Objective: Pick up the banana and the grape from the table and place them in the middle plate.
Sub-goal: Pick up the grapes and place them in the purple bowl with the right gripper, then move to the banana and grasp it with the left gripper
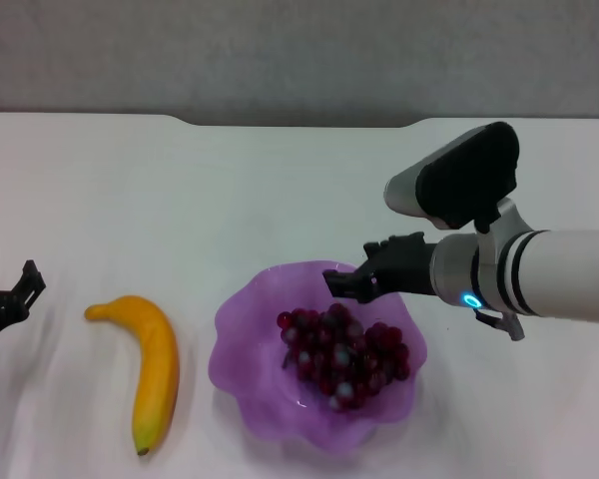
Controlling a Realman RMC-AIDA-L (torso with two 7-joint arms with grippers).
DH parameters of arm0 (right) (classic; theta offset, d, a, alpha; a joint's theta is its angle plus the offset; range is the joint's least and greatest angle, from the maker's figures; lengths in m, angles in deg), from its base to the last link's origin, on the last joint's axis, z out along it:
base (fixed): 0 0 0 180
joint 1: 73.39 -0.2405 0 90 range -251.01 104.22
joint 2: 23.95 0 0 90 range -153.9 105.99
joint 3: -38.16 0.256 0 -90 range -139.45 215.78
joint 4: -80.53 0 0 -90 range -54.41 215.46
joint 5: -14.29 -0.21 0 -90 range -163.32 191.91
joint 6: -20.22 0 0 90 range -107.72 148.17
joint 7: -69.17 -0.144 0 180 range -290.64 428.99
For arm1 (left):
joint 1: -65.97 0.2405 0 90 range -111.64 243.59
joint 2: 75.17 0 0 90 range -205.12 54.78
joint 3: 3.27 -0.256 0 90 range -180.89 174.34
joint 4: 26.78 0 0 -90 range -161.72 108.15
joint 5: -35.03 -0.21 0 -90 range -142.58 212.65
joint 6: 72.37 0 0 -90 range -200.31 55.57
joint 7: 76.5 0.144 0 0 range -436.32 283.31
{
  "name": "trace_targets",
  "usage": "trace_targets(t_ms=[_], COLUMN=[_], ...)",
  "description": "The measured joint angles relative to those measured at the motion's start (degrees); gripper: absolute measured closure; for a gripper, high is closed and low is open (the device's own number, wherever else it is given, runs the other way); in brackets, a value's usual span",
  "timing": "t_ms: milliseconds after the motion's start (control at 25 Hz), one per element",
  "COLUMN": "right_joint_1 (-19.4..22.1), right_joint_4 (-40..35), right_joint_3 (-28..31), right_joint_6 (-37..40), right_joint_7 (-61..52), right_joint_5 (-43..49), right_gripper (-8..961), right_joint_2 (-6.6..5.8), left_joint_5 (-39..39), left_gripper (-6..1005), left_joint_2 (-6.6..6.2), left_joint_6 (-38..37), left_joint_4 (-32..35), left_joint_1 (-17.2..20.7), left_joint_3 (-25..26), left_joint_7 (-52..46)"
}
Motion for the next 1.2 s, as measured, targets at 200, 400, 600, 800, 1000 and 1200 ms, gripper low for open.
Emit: trace_targets(t_ms=[200, 400, 600, 800, 1000, 1200], right_joint_1=[4.59, 10.23, 16.30, 18.67, 17.70, 14.41], right_joint_4=[3.98, 5.39, 3.08, -4.10, -15.71, -29.40], right_joint_3=[-0.66, -2.63, -5.35, -10.61, -16.91, -21.86], right_joint_6=[5.57, 16.63, 34.82, 53.84, 70.99, 84.97], right_joint_7=[5.72, 13.19, 16.28, 16.08, 13.55, 0.81], right_joint_5=[0.26, -0.12, 0.08, 0.24, 0.00, -0.01], right_gripper=[250, 147, 76, 56, 57, 57], right_joint_2=[-0.04, -0.04, -0.03, -0.04, 0.03, 0.27], left_joint_5=[0.00, 0.00, 0.00, 0.00, 0.00, -0.24], left_gripper=[109, 108, 108, 109, 108, 109], left_joint_2=[0.00, 0.00, 0.00, 0.00, 0.13, 0.22], left_joint_6=[0.00, 0.00, 0.00, -0.01, -0.42, -0.46], left_joint_4=[0.00, 0.02, 0.07, -0.05, -0.55, -0.61], left_joint_1=[0.01, 0.14, 0.20, 0.19, 0.12, -0.05], left_joint_3=[0.00, 0.00, 0.00, -0.02, -0.38, -0.47], left_joint_7=[-0.01, -0.08, -0.18, -0.21, -0.25, -0.26])
